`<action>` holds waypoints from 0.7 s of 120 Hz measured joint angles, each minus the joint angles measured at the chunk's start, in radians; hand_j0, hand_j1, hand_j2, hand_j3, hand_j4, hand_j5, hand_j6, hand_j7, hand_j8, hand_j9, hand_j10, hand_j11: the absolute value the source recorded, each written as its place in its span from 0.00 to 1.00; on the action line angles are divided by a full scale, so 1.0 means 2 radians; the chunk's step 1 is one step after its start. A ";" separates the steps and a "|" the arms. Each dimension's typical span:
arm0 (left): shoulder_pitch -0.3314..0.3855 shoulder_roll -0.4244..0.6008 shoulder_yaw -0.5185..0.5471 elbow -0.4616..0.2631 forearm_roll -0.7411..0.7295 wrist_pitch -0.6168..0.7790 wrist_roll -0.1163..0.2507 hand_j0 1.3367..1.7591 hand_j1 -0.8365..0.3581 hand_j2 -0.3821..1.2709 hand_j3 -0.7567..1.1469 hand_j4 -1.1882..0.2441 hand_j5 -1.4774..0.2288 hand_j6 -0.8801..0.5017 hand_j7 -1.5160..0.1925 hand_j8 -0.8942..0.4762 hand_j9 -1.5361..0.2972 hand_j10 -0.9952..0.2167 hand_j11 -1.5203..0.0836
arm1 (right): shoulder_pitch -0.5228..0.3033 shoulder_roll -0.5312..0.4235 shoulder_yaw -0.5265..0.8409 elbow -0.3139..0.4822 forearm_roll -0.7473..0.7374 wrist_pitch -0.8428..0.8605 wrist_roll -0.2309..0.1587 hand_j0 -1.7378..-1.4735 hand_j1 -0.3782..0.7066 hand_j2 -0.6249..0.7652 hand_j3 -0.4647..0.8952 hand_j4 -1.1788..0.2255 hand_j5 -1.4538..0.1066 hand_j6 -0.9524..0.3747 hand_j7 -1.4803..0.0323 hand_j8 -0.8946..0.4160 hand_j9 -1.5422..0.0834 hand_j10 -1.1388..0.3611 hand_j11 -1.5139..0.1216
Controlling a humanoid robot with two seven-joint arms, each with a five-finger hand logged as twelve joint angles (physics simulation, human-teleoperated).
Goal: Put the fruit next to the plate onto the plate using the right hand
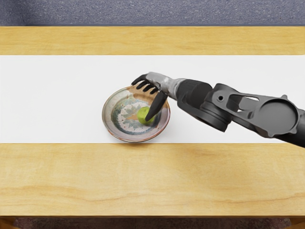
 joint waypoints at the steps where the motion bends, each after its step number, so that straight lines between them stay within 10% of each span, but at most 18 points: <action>1: -0.002 0.000 0.000 0.000 0.000 0.000 0.000 0.76 0.99 0.23 0.40 0.83 0.86 0.63 0.88 0.65 0.83 0.82 0.94 | 0.000 0.000 0.001 0.000 0.000 0.000 0.000 0.30 0.29 0.44 0.34 0.66 0.72 0.53 0.77 0.51 0.75 0.62 0.73; 36: -0.006 0.000 0.000 0.002 0.001 0.000 0.000 0.76 0.99 0.23 0.40 0.83 0.86 0.63 0.88 0.65 0.83 0.82 0.94 | -0.011 -0.043 0.079 0.002 0.074 0.097 0.000 0.30 0.09 0.45 0.34 0.80 0.88 0.67 0.93 0.64 0.90 0.72 0.88; 84: -0.007 0.000 0.000 0.000 0.001 0.000 0.000 0.76 0.99 0.23 0.40 0.82 0.86 0.63 0.88 0.65 0.83 0.82 0.94 | -0.150 -0.164 0.291 -0.032 0.187 0.377 0.000 0.30 0.04 0.45 0.34 0.83 0.92 0.71 0.97 0.68 0.94 0.75 0.92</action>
